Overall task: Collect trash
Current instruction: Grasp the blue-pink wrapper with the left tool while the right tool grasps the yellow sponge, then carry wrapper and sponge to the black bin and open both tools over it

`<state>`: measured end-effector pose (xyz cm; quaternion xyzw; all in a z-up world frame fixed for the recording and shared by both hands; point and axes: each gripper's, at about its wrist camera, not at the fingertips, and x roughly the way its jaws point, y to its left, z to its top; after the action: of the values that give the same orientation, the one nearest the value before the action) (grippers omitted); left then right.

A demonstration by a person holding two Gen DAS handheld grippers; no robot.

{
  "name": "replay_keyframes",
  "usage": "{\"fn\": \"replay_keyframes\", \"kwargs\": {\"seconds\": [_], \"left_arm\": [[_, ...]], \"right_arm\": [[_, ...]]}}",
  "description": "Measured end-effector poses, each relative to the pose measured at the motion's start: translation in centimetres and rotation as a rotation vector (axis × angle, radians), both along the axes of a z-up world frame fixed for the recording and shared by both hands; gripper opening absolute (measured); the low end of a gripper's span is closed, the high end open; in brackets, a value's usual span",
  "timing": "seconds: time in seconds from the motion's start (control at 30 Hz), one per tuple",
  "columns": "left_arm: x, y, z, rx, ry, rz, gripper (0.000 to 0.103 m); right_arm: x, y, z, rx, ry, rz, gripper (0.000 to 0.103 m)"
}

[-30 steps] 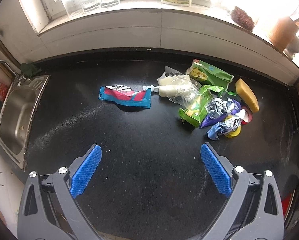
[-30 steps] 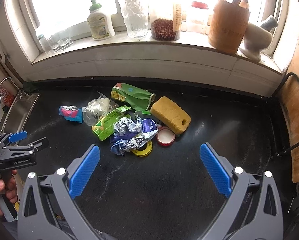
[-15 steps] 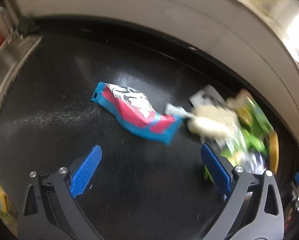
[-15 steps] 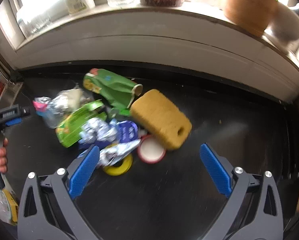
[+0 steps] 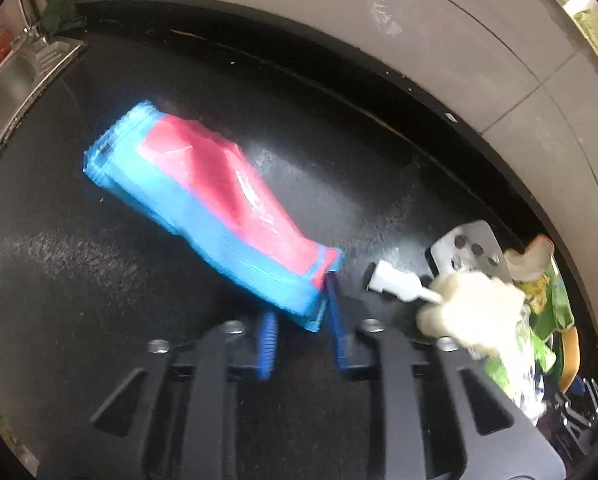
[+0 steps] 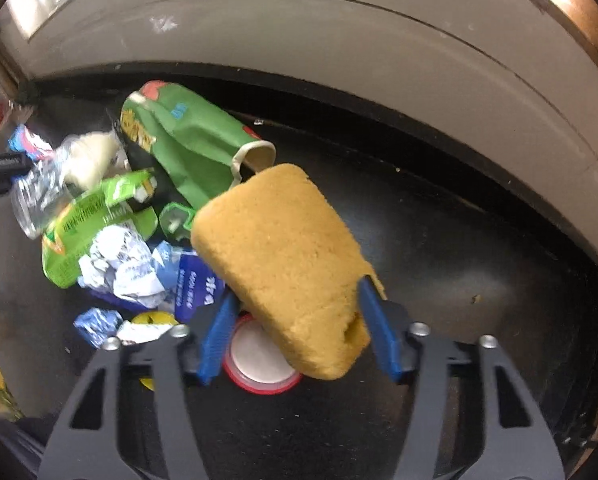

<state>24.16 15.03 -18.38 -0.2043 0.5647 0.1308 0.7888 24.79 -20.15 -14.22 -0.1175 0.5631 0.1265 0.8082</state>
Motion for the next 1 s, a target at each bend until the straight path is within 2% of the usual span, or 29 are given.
{"fn": "replay_keyframes", "kwargs": {"seconds": [0.07, 0.1, 0.13, 0.3, 0.37, 0.57, 0.77, 1.0], "left_arm": [[-0.9, -0.3, 0.5, 0.007, -0.014, -0.020, 0.015], [-1.4, -0.4, 1.0, 0.011, -0.021, -0.030, 0.010], [-1.8, -0.4, 1.2, 0.015, -0.024, -0.037, 0.010], [-4.9, -0.9, 4.2, 0.026, -0.049, -0.089, 0.008], [-7.3, -1.9, 5.7, 0.057, -0.054, -0.128, 0.008], [-14.7, -6.4, 9.7, 0.166, -0.087, -0.263, 0.008], [-20.2, -8.9, 10.9, 0.170, -0.115, -0.348, 0.008], [-24.2, -5.6, 12.3, 0.174, -0.164, -0.342, 0.008]], "right_arm": [[-0.4, -0.2, 0.4, 0.018, -0.002, 0.006, 0.041], [-0.9, -0.4, 0.9, 0.024, -0.013, 0.005, 0.039], [-1.4, -0.5, 1.4, 0.021, -0.026, 0.001, 0.038], [-4.8, -1.0, 5.8, 0.073, -0.108, -0.005, 0.037], [-6.3, -1.0, 7.5, 0.095, -0.128, 0.006, 0.037], [-11.1, 0.0, 10.1, 0.130, -0.131, 0.042, 0.037], [-15.4, 3.6, 11.3, 0.140, -0.150, 0.045, 0.037], [-18.3, 9.2, 13.3, 0.157, -0.170, 0.097, 0.037]]}}
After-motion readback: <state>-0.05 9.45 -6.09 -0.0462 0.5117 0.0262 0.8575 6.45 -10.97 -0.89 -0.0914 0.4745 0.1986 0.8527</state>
